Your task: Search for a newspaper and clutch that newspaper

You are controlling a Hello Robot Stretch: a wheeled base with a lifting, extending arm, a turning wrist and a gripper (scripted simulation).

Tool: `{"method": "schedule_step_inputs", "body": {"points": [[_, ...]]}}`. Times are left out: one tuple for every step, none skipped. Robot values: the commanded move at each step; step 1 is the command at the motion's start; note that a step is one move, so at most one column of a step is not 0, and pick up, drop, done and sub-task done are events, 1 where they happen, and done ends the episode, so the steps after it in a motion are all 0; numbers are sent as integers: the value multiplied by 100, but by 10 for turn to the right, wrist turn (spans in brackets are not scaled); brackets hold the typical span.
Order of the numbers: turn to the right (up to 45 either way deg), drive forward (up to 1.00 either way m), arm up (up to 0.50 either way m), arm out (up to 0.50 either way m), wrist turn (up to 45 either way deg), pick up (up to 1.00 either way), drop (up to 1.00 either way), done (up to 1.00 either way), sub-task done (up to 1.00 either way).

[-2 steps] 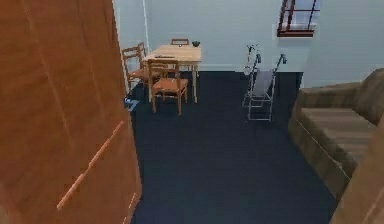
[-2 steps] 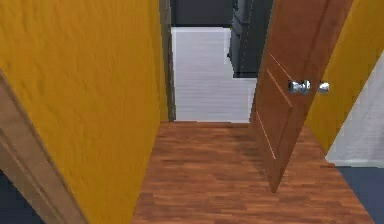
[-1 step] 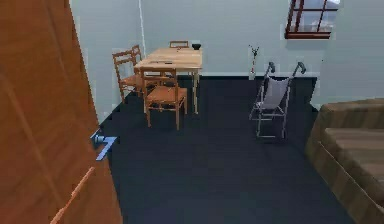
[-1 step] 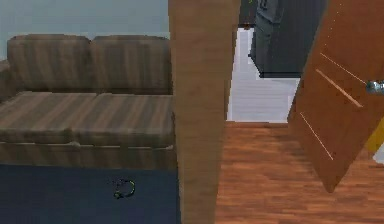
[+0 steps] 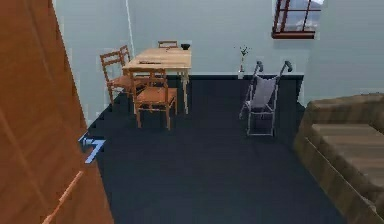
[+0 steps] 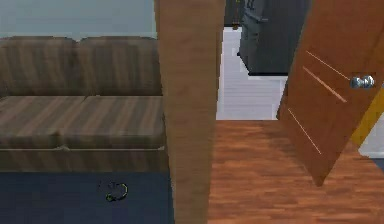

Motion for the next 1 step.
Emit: {"method": "schedule_step_inputs", "body": {"points": [[0,100,0,0,0,0,0,0,0]]}}
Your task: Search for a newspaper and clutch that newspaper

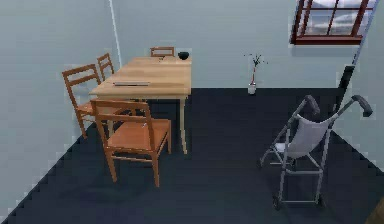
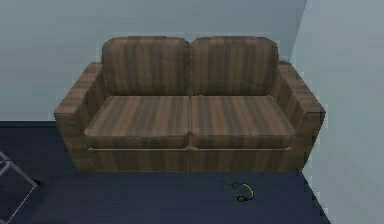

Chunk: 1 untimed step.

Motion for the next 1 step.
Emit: {"method": "schedule_step_inputs", "body": {"points": [[30,0,0,0,0,0,0,0,0]]}}
